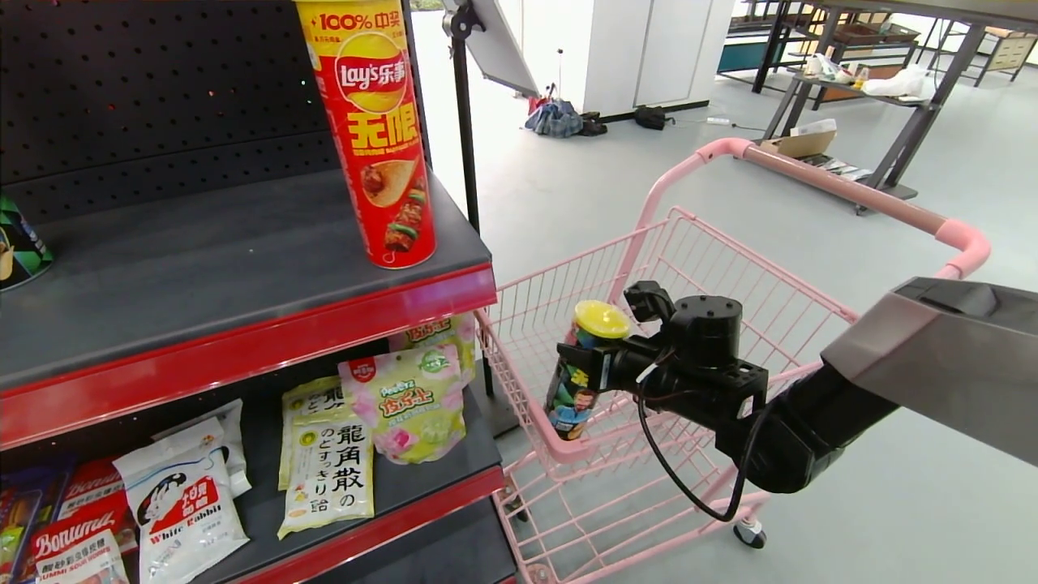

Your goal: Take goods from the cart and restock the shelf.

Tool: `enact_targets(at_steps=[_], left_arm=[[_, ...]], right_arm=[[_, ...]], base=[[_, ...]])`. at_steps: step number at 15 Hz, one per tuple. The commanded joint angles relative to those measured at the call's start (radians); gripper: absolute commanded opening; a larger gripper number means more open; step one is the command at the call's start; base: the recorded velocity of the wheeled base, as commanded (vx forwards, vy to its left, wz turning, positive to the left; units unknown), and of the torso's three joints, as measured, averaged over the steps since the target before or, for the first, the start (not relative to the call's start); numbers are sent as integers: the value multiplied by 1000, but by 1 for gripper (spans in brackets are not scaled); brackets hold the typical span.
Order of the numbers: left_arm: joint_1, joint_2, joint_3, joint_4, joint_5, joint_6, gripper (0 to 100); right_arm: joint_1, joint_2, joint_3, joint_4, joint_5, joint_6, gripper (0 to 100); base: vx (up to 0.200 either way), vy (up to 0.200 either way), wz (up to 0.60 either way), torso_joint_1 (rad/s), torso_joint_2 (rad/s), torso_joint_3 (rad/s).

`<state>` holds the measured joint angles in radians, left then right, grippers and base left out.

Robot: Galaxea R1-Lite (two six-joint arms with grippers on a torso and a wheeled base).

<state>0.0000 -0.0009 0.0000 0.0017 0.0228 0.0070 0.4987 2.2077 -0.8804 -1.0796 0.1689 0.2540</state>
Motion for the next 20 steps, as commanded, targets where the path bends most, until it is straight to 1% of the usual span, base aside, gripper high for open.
enact_targets(at_steps=[1,3,5,6,7,8,9,10,11,12,13,14,15,16,17,18,19,20], left_arm=[[0,1,0,0,0,1,100],[0,1,0,0,0,1,100],[0,1,0,0,2,1,100],[0,1,0,0,2,1,100],[0,1,0,0,2,1,100],[0,1,0,0,2,1,100],[0,1,0,1,0,1,100],[0,1,0,1,2,1,100],[0,1,0,1,0,1,100],[0,1,0,1,2,1,100],[0,1,0,0,0,2,100],[0,1,0,1,0,2,100],[0,1,0,1,0,1,100],[0,1,0,1,0,1,100],[0,1,0,1,0,1,100],[0,1,0,1,0,1,100],[0,1,0,1,0,1,100],[0,1,0,1,0,1,100]], right_arm=[[4,10,-3,1,-2,2,0],[0,-36,-2,1,-14,-1,0],[-3,-148,8,23,-22,-10,0],[-11,-223,0,58,-23,-39,0],[-16,-243,-2,70,-22,-48,0],[-43,-402,-31,196,-14,-125,0],[-63,-502,-57,293,-12,-162,0],[-74,-557,-74,352,-12,-187,0],[-92,-683,-89,487,-20,-243,0],[-104,-772,-81,560,-28,-266,0],[-129,-872,-54,626,-95,-282,0],[-141,-924,-31,664,-155,-291,0],[-160,-1036,34,750,-252,-300,0],[-235,-1203,161,869,-229,-295,0],[-301,-1315,235,926,-186,-297,0],[-348,-1424,301,984,-177,-306,0],[-388,-1528,344,1073,-178,-315,0],[-416,-1614,347,1167,-170,-315,0]], base=[[0,0,0,0,0,0],[0,0,0,0,0,0],[0,0,0,0,0,0],[0,0,0,0,0,0],[0,0,0,0,0,0],[0,0,0,0,0,0],[0,0,0,0,0,0],[0,0,0,0,0,0],[0,0,0,0,0,0],[0,0,0,0,0,0],[0,0,0,0,0,0],[0,0,0,0,0,0],[0,0,0,0,0,0],[0,0,0,0,0,0],[0,0,0,0,0,0],[0,0,0,0,0,0],[0,0,0,0,0,0],[0,0,0,0,0,0]])
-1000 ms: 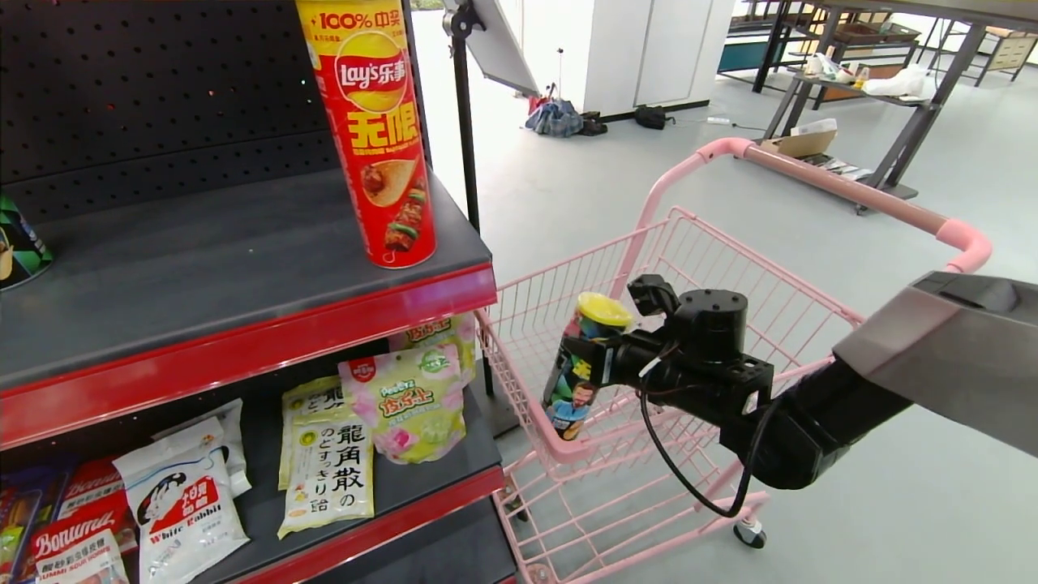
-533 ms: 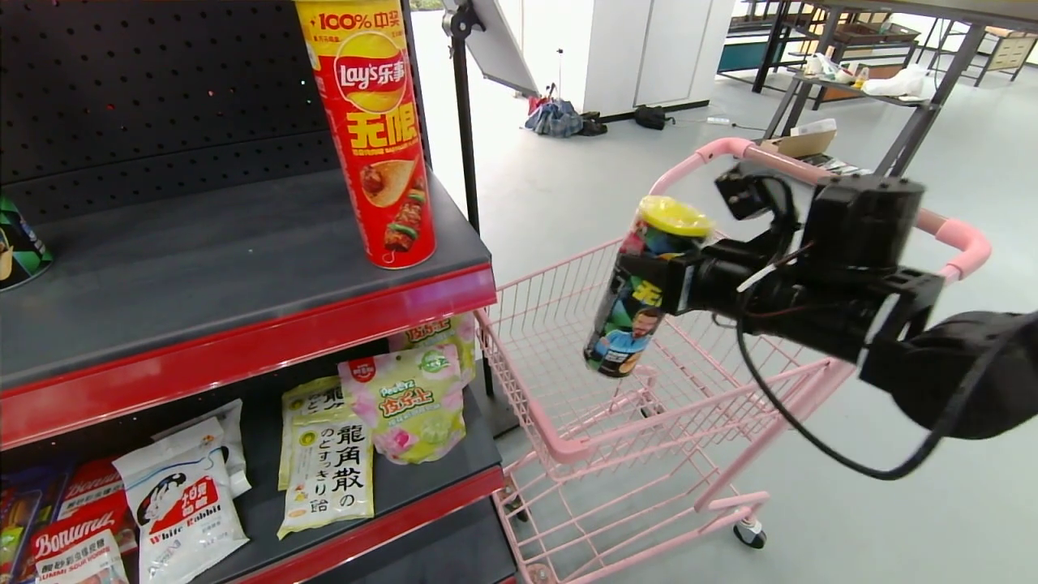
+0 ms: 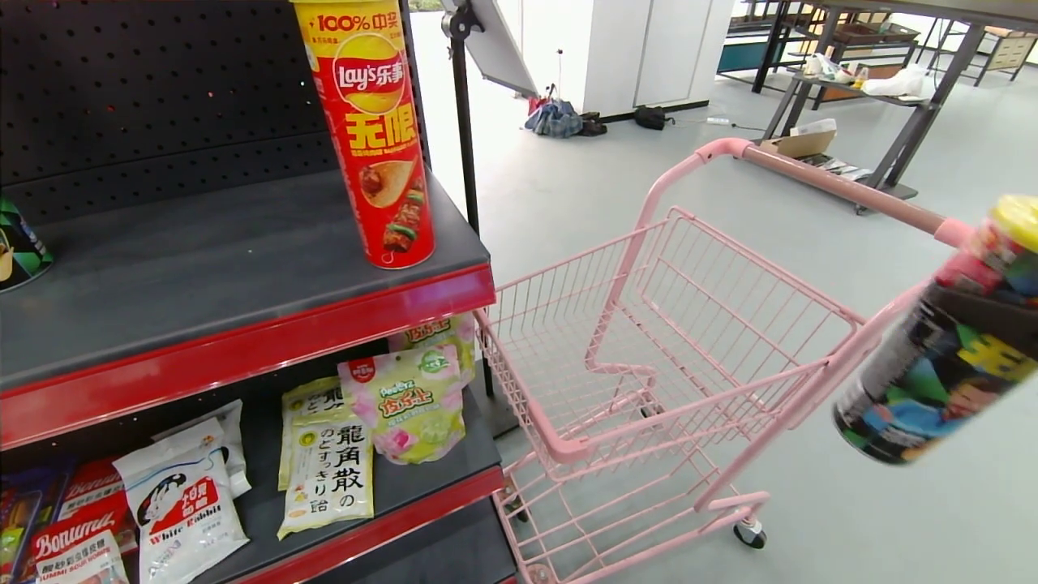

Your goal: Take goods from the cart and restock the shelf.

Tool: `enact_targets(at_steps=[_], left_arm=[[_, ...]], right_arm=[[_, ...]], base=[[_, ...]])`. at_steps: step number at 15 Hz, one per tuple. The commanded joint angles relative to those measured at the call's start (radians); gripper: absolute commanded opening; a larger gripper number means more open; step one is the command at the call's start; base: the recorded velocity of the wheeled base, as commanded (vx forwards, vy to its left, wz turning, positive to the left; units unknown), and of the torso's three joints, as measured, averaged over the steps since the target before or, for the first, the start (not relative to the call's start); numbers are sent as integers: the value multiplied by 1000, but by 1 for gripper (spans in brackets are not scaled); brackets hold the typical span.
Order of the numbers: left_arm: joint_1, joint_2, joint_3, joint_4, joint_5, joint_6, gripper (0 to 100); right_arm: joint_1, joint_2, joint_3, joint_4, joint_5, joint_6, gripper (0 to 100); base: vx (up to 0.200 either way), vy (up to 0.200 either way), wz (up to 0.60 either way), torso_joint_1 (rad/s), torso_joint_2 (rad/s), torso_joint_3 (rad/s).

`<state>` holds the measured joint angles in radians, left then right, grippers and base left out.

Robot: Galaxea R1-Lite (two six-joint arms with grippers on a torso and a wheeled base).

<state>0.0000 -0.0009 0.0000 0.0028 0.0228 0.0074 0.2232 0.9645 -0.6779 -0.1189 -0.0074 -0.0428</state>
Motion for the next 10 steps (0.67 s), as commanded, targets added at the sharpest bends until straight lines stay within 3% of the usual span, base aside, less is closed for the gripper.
enact_targets(at_steps=[1,8,10], left_arm=[[0,1,0,0,0,0,100],[0,1,0,0,0,0,100],[0,1,0,0,0,0,100]], right_arm=[[-148,-423,147,278,-5,-22,0],[-150,-492,170,323,-12,-40,0],[-148,-492,170,323,-12,-48,0]], base=[[0,0,0,0,0,0],[0,0,0,0,0,0],[0,0,0,85,-298,-207]])
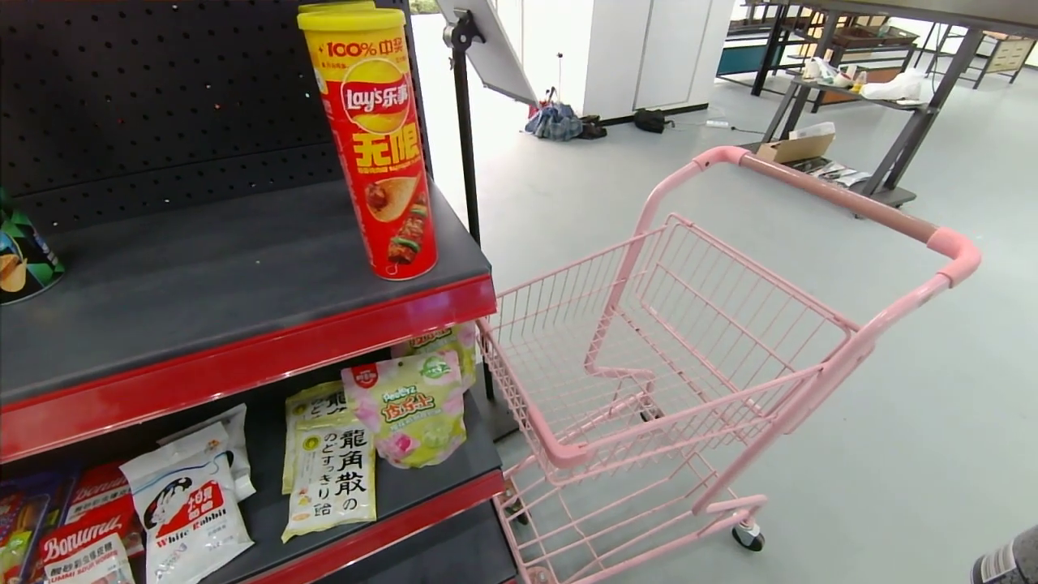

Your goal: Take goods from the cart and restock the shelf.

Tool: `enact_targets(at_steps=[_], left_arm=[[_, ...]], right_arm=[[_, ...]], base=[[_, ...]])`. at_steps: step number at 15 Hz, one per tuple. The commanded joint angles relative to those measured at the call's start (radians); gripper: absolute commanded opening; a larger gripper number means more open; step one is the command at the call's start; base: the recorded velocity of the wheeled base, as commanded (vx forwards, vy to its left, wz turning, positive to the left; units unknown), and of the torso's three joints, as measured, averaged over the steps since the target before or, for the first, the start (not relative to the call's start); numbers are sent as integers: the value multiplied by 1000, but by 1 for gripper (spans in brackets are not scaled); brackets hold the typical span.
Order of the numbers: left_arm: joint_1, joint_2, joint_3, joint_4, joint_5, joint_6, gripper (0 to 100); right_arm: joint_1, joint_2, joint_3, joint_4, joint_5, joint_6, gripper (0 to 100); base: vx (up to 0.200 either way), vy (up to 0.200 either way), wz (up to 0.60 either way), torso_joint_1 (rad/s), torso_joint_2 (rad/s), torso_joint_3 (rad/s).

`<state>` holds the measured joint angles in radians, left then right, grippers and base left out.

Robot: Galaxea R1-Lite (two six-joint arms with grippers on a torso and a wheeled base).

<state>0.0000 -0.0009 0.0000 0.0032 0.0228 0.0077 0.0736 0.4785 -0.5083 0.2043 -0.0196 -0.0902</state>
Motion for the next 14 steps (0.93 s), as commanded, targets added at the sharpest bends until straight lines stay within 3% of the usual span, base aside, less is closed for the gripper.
enact_targets(at_steps=[1,14], left_arm=[[0,1,0,0,0,0,100],[0,1,0,0,0,0,100]], right_arm=[[2,-5,1,0,1,0,0],[6,3,30,-2,7,-22,0]], base=[[0,0,0,119,-442,-295],[0,0,0,187,-525,-337]])
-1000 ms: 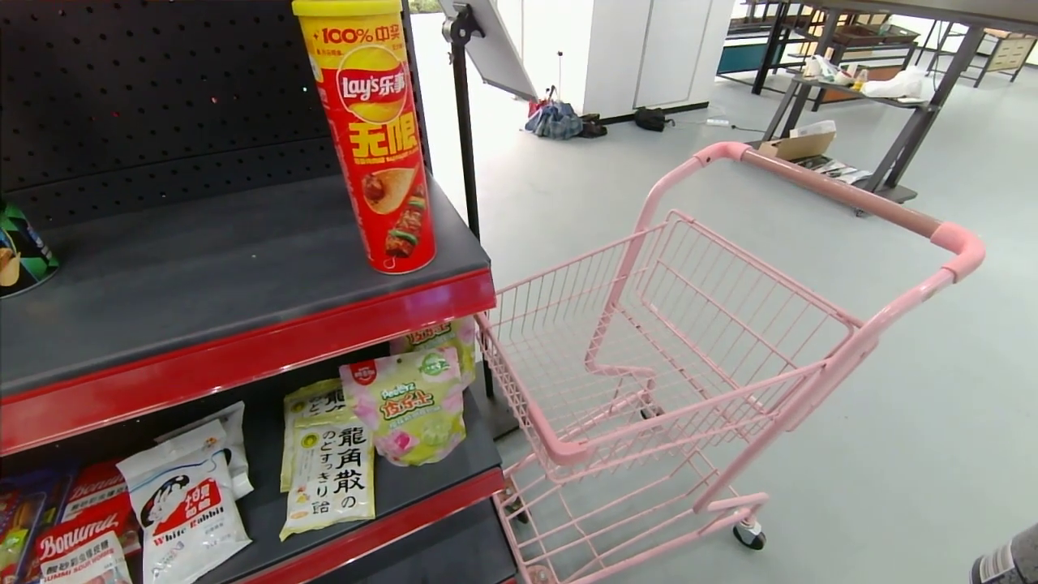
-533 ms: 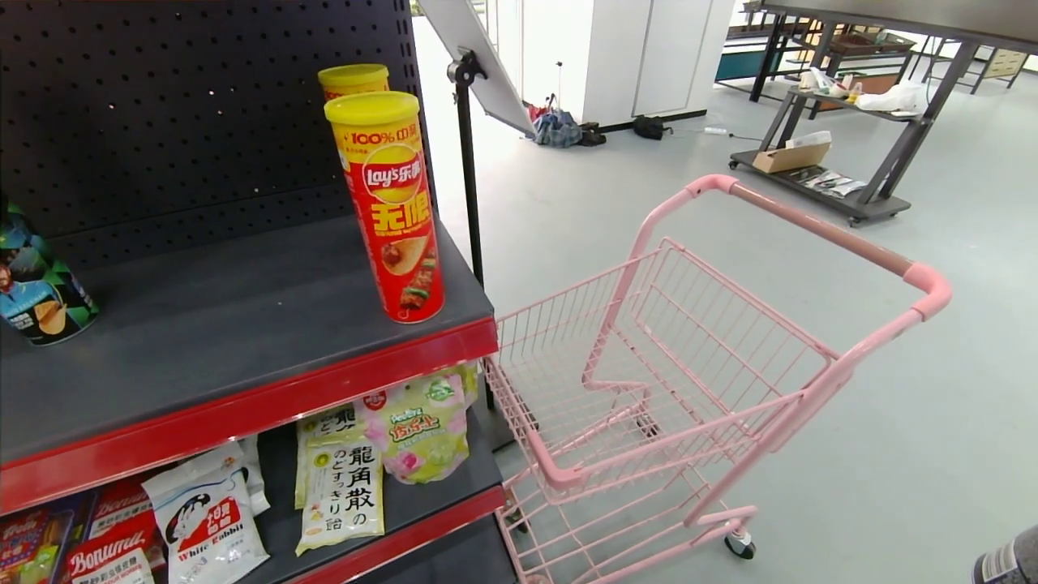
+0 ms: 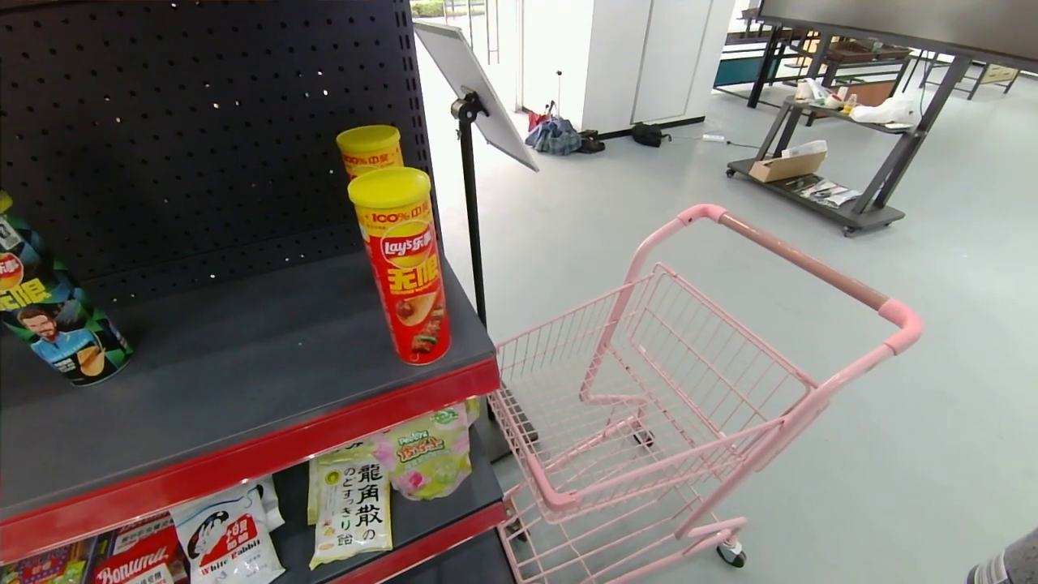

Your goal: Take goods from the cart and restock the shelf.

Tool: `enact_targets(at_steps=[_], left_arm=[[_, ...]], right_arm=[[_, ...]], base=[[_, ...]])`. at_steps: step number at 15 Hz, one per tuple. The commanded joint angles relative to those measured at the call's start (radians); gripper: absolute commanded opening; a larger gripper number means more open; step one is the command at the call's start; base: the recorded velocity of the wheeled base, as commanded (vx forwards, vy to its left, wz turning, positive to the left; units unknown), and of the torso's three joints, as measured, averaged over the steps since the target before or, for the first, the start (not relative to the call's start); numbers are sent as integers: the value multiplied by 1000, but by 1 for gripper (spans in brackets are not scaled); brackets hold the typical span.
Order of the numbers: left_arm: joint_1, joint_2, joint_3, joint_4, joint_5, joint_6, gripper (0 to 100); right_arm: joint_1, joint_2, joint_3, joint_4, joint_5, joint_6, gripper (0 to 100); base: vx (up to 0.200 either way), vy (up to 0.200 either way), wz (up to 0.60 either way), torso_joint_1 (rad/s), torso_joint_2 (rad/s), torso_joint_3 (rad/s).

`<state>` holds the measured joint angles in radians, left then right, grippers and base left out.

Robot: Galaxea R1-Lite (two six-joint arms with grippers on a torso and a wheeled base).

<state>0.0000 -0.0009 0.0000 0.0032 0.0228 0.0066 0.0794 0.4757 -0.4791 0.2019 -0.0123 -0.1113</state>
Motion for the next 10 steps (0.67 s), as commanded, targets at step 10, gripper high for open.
enact_targets(at_steps=[10], left_arm=[[0,1,0,0,0,1,100]], right_arm=[[-3,20,14,-6,-6,-15,0]], base=[[0,0,60,131,-304,-175]])
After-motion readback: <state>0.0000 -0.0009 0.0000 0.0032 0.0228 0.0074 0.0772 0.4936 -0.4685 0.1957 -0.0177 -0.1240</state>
